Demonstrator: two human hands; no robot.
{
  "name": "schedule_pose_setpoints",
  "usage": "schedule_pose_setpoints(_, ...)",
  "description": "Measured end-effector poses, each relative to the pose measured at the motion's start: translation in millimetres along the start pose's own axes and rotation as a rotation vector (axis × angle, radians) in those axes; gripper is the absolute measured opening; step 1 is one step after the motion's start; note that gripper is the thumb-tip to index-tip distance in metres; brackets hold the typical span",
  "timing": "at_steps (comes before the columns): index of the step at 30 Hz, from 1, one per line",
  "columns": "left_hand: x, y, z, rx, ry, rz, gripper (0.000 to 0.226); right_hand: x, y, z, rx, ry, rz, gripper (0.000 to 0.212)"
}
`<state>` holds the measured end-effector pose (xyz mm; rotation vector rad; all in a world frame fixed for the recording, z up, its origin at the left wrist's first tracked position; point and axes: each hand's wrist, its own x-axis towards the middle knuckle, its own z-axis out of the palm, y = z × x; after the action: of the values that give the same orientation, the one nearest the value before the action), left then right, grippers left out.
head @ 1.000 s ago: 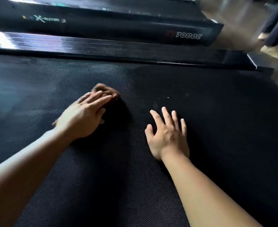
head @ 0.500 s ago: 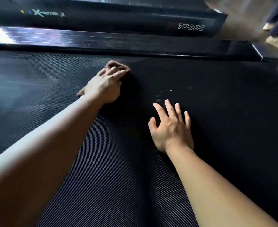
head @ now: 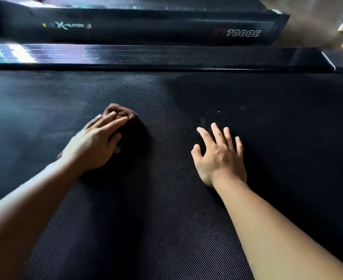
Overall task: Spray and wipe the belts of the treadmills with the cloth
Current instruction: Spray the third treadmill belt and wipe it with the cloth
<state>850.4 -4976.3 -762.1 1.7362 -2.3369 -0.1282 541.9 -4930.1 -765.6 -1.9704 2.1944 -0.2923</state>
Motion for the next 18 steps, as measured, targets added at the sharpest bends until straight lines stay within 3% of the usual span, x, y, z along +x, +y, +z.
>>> schedule_pose_setpoints(4,56.8,11.8,8.2,0.007,0.008,-0.136,0.053,0.6,0.2,1.9,-0.011,0.011,-0.006,0.056)
schedule_pose_setpoints(8,82.8,56.6,16.5,0.037,-0.002,-0.051,0.056,-0.4,0.5,2.1,-0.004,0.014,-0.008,0.056)
schedule_pose_setpoints(13,58.2,108.4,20.7,0.02,-0.051,0.049,0.053,0.9,1.8,1.5,0.008,0.006,-0.005,0.056)
schedule_pose_setpoints(18,-6.9,106.4,17.9,-0.023,-0.097,0.137,0.056,2.0,2.0,2.1,0.022,0.017,-0.005,0.057)
